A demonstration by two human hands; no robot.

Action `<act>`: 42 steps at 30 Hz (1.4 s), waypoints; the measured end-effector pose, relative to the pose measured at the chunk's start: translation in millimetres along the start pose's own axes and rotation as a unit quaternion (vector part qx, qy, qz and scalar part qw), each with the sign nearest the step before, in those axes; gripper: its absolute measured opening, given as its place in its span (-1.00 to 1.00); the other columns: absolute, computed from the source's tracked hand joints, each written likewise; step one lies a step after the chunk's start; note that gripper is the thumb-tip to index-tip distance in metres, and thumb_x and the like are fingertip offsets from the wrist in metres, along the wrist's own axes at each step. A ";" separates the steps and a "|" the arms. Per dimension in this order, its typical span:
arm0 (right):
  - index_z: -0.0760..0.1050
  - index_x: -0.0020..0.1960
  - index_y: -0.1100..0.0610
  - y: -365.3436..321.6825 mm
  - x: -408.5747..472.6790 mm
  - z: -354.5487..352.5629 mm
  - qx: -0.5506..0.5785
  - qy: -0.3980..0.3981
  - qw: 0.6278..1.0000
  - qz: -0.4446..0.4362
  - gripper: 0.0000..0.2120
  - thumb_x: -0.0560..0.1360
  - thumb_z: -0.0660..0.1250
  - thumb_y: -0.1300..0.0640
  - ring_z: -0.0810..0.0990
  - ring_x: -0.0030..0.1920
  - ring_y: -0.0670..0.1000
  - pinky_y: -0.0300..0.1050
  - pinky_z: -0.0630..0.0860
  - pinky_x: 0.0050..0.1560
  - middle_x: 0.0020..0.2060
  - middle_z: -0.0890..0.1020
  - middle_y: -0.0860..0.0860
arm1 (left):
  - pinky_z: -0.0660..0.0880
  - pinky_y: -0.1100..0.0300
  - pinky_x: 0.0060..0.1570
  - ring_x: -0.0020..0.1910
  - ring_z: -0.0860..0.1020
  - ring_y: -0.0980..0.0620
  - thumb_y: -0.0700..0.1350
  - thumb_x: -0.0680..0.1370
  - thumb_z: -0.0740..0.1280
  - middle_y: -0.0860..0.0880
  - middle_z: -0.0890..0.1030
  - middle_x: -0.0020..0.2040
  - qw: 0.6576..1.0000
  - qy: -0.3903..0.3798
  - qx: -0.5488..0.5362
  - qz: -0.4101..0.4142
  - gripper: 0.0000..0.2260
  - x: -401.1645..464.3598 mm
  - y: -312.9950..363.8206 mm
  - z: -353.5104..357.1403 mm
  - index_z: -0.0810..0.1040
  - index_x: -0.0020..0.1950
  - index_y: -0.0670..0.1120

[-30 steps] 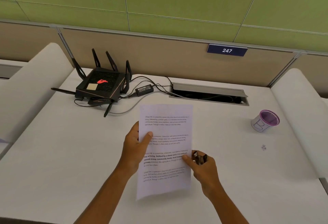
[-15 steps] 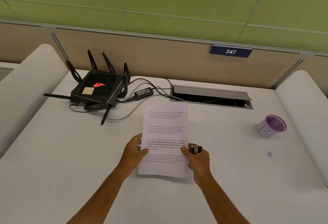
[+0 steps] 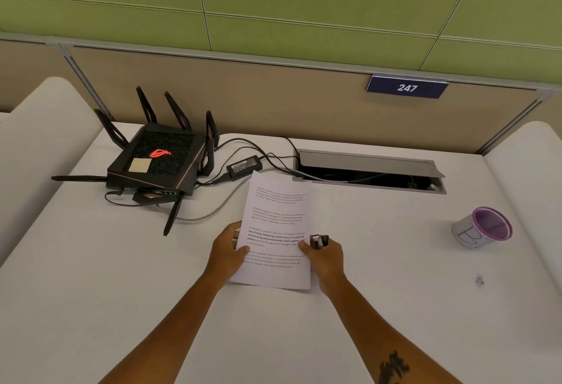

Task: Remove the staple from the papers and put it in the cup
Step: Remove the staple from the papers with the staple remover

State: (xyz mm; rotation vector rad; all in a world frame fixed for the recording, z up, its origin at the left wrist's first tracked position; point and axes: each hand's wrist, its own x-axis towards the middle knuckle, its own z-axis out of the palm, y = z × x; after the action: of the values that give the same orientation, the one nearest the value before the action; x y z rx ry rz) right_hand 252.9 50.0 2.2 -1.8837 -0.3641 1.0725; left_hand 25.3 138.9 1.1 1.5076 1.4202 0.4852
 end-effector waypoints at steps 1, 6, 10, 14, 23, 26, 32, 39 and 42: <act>0.64 -0.06 0.20 -0.6 4.1 2.6 -0.025 0.002 1.000 -0.004 -0.81 0.43 0.61 0.18 0.76 -0.05 0.15 0.12 0.73 0.04 -0.11 0.77 0.05 | 0.57 0.40 -0.23 0.07 0.60 0.02 -0.24 0.60 0.46 -0.03 0.62 0.30 1.000 0.002 0.007 0.000 -0.50 3.3 -2.0 0.6 0.42 0.50 0.01; 0.58 -0.13 0.09 -3.2 17.7 9.0 -0.127 0.012 0.991 -0.033 -0.78 0.43 0.61 0.05 0.74 -0.09 0.09 0.14 0.73 0.01 -0.09 0.75 0.01 | 0.66 -0.03 0.15 0.15 0.62 -0.04 -0.24 0.59 0.47 -0.12 0.63 0.36 0.999 0.020 0.036 0.006 -0.49 10.4 -6.6 1.5 0.43 0.51 -0.05; 0.53 -0.17 0.01 -4.8 20.8 10.6 -0.214 0.039 0.975 -0.053 -0.73 0.41 0.59 -0.07 0.70 -0.13 0.05 0.05 0.70 -0.09 -0.16 0.71 -0.06 | 0.64 0.03 0.13 0.19 0.62 -0.09 -0.26 0.57 0.49 -0.16 0.60 0.33 0.997 0.030 0.065 0.021 -0.49 11.9 -8.5 1.4 0.46 0.49 -0.09; 0.51 -0.11 -0.04 -5.9 18.4 11.8 -0.246 0.048 0.966 -0.062 -0.69 0.37 0.59 -0.13 0.66 -0.14 0.00 -0.08 0.57 -0.19 -0.14 0.67 -0.12 | 0.57 0.16 0.07 0.14 0.55 0.02 -0.26 0.56 0.50 -0.14 0.53 0.31 0.994 0.035 0.095 0.032 -0.48 12.6 -9.7 2.4 0.44 0.49 -0.09; 0.53 0.02 -0.02 0.0 16.9 12.0 -0.203 0.038 0.975 -0.084 -0.71 0.45 0.55 -0.10 0.63 -0.08 0.01 -0.05 0.60 -0.12 -0.08 0.64 -0.10 | 0.60 -0.16 0.31 0.34 0.53 -0.22 -0.27 0.55 0.51 -0.22 0.42 0.44 0.991 0.056 0.118 0.032 -0.42 7.7 -7.8 6.4 0.39 0.53 -0.19; 0.55 0.11 0.02 -0.1 19.0 3.7 -0.143 0.004 0.987 -0.074 -0.72 0.51 0.52 -0.07 0.61 -0.06 -0.05 -0.18 0.56 -0.12 -0.01 0.65 -0.07 | 0.52 -0.22 0.39 0.43 0.45 -0.26 -0.21 0.57 0.49 -0.23 0.35 0.53 0.990 0.070 0.122 0.022 -0.39 2.6 -9.5 8.4 0.34 0.58 -0.20; 0.45 0.27 -0.10 -5.0 26.3 -34.0 -0.123 -0.058 0.989 -0.057 -0.73 0.61 0.40 -0.06 0.55 0.04 -0.10 -0.17 0.47 0.03 0.03 0.54 -0.21 | 0.37 -0.28 0.45 0.55 0.32 -0.27 0.00 0.59 0.47 -0.20 0.31 0.62 0.975 0.098 0.194 0.051 -0.32 -17.5 -6.9 20.6 0.28 0.62 -0.15; 0.47 0.43 -0.01 -13.6 45.9 -102.1 -0.209 -0.081 0.968 -0.115 -0.65 0.65 0.35 0.04 0.51 0.22 0.00 -0.12 0.40 0.18 0.27 0.49 -0.04 | 0.27 -0.31 0.55 0.58 0.29 -0.27 0.01 0.57 0.49 -0.22 0.27 0.64 0.966 0.076 0.219 0.117 -0.28 -49.7 -7.5 58.9 0.26 0.64 -0.16; 0.43 0.48 0.01 -18.8 59.4 -129.3 -0.254 -0.081 0.955 -0.131 -0.64 0.69 0.29 0.05 0.47 0.22 0.03 -0.10 0.36 0.20 0.28 0.44 0.02 | 0.00 -0.23 0.66 0.68 0.11 -0.22 0.01 0.61 0.44 -0.18 0.14 0.70 0.965 0.047 0.226 0.124 -0.28 -61.9 -5.7 77.7 0.19 0.67 -0.14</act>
State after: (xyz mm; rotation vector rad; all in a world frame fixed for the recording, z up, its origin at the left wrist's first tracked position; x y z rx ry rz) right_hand 393.6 24.0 13.3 -2.1130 -1.0373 1.0151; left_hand 70.7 52.6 -18.7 2.0704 1.4878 0.4026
